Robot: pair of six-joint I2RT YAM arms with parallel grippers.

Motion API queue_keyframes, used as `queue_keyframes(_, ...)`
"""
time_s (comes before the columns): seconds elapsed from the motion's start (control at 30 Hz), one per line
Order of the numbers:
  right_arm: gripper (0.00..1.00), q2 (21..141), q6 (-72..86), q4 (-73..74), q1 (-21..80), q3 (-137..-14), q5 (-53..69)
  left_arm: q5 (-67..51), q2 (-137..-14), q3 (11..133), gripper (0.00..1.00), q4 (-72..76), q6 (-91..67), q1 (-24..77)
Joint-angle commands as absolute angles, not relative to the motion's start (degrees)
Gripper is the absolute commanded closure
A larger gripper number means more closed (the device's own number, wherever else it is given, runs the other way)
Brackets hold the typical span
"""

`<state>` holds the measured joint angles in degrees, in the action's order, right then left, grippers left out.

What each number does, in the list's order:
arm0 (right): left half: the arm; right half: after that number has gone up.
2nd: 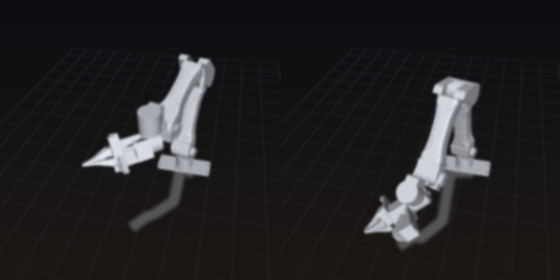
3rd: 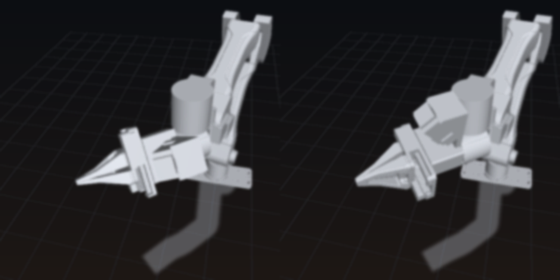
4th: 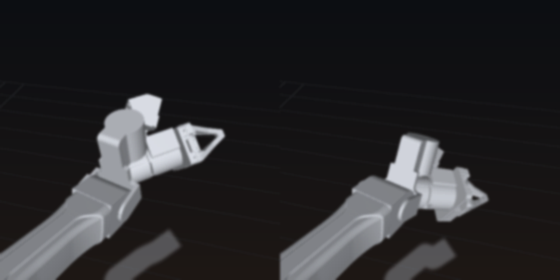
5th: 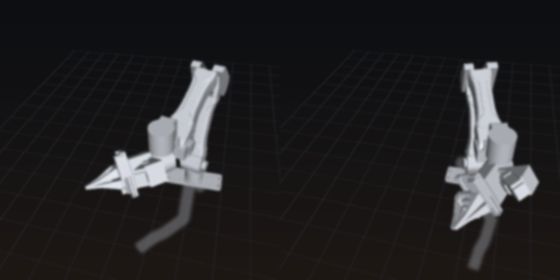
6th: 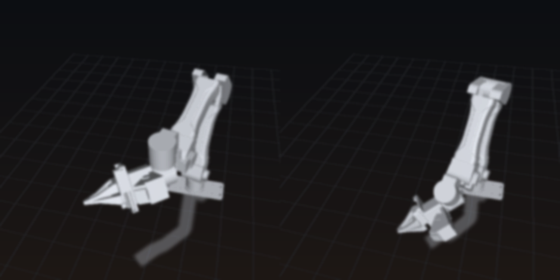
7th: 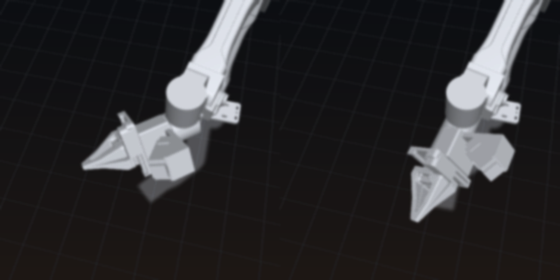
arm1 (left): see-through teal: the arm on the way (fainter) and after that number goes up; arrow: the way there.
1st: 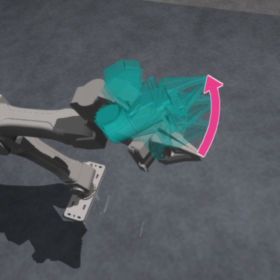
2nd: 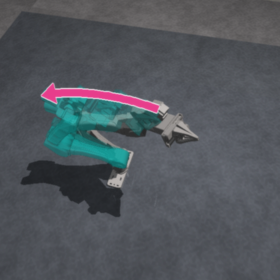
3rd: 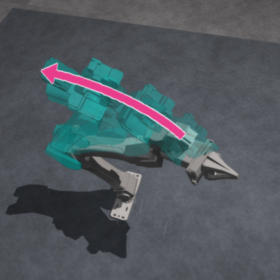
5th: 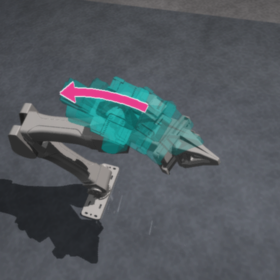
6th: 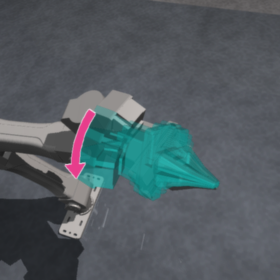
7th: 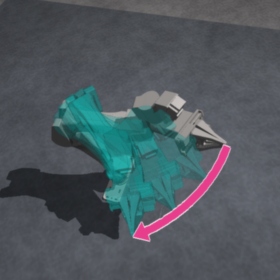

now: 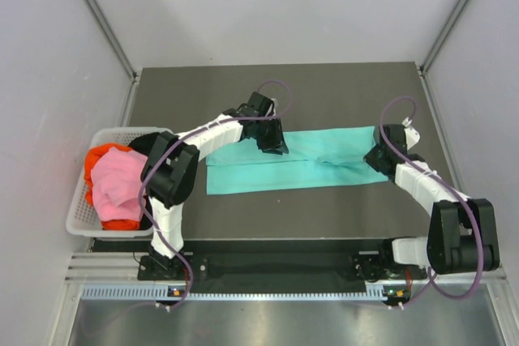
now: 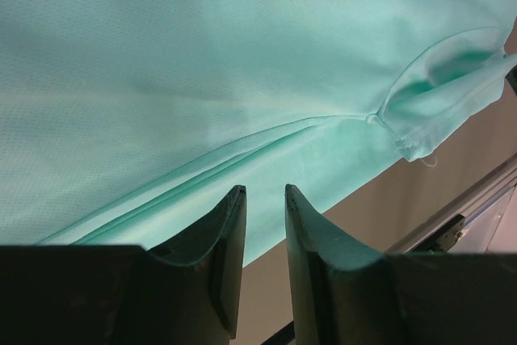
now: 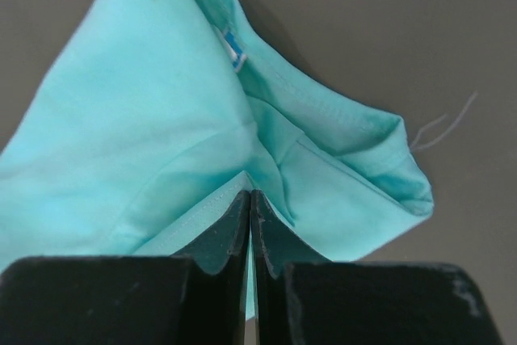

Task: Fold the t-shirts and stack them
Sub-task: Fold the tshirt

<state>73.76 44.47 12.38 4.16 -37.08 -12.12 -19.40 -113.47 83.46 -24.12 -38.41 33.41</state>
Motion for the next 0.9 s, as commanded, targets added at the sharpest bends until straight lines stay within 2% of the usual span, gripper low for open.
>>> queue_keyframes(0.0,0.94,76.19,43.59,10.1,2.82,-41.04,-10.9,-18.37,-112.68,84.9,0.69,-24.96,-37.53,33.57)
queue_keyframes(0.13,0.76,77.08,42.63,11.77,2.46,-43.23,-10.11,-17.84,-112.59,85.34,0.68,-25.49,-37.09,33.57)
queue_keyframes(0.3,0.72,74.54,38.77,15.99,2.64,-45.44,-9.4,-18.63,-112.33,85.52,0.68,-25.58,-37.0,33.57)
queue_keyframes(0.4,0.77,71.3,37.45,18.71,2.72,-45.53,-8.71,-23.81,-110.66,83.33,0.69,-20.94,-37.53,34.1)
queue_keyframes(0.43,0.83,70.58,37.27,19.59,2.9,-44.83,-8.09,-24.43,-110.13,82.89,0.69,-20.22,-37.88,34.54)
queue_keyframes(0.57,0.96,67.68,37.79,19.6,3.78,-42.11,-3.35,-25.4,-109.69,81.22,0.76,-17.06,-40.33,38.92)
queue_keyframes(0.77,0.99,66.0,38.32,17.93,4.31,-38.23,-0.26,-25.75,-113.98,82.34,0.99,-13.1,-43.59,43.85)
queue_keyframes(0.87,0.99,65.92,37.88,17.93,4.31,-38.5,-0.26,-25.31,-116.71,84.55,1.0,-13.01,-44.29,45.35)
